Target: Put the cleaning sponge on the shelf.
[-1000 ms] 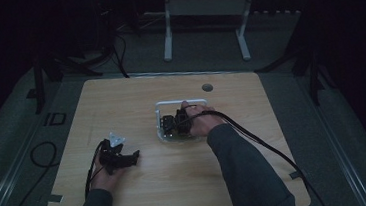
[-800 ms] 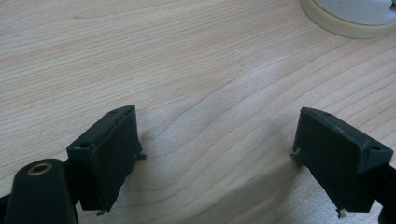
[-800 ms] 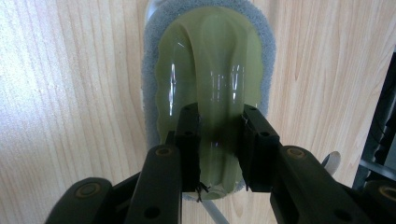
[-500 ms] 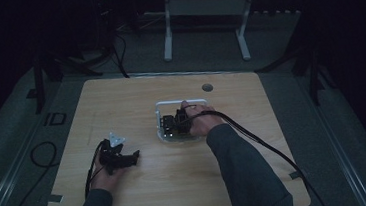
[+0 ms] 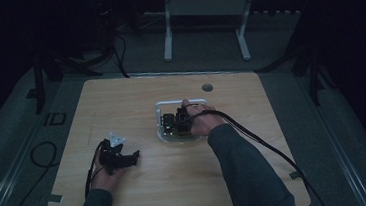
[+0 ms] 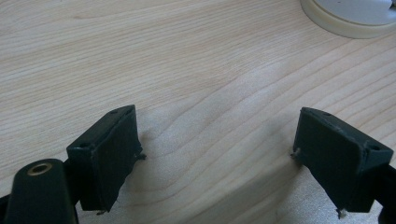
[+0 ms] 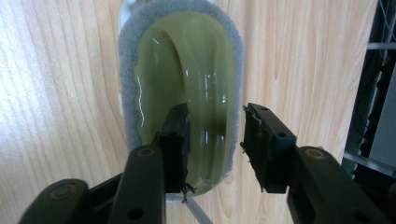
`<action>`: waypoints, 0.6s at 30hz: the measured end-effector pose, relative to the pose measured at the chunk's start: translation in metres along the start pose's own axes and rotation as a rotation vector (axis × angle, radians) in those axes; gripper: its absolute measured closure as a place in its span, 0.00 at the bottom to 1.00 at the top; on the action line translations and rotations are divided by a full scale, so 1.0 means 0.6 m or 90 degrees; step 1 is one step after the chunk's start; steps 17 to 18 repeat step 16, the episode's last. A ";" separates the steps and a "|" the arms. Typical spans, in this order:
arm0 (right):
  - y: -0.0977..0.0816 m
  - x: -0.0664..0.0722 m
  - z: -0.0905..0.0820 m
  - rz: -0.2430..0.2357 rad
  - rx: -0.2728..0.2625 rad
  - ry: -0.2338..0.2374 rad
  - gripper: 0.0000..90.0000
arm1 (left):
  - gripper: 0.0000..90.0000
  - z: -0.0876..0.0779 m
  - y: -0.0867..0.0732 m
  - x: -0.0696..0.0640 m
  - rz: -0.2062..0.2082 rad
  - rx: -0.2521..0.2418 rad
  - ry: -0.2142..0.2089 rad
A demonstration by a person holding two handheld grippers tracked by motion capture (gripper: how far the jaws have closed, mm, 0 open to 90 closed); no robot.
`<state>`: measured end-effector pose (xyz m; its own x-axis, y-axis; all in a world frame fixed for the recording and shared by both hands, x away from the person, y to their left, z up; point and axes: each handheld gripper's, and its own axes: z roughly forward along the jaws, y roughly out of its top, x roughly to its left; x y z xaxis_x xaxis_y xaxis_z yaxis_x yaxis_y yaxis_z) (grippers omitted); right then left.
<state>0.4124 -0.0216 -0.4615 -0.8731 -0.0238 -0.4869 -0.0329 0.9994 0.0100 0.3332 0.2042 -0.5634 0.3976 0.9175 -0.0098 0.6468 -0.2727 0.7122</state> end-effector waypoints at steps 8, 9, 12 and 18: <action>-0.005 0.004 -0.030 0.007 -0.034 -0.014 0.62 | 0.16 0.000 0.000 0.000 0.000 0.000 0.000; -0.007 0.006 -0.046 0.001 -0.047 -0.026 0.61 | 0.16 0.000 0.000 0.000 0.000 0.001 0.000; -0.012 0.008 -0.061 0.005 -0.059 -0.032 0.60 | 0.16 0.000 0.000 0.000 0.001 0.002 -0.001; -0.019 0.012 -0.084 0.011 -0.082 -0.047 0.56 | 0.16 0.000 0.000 0.000 0.000 0.001 -0.001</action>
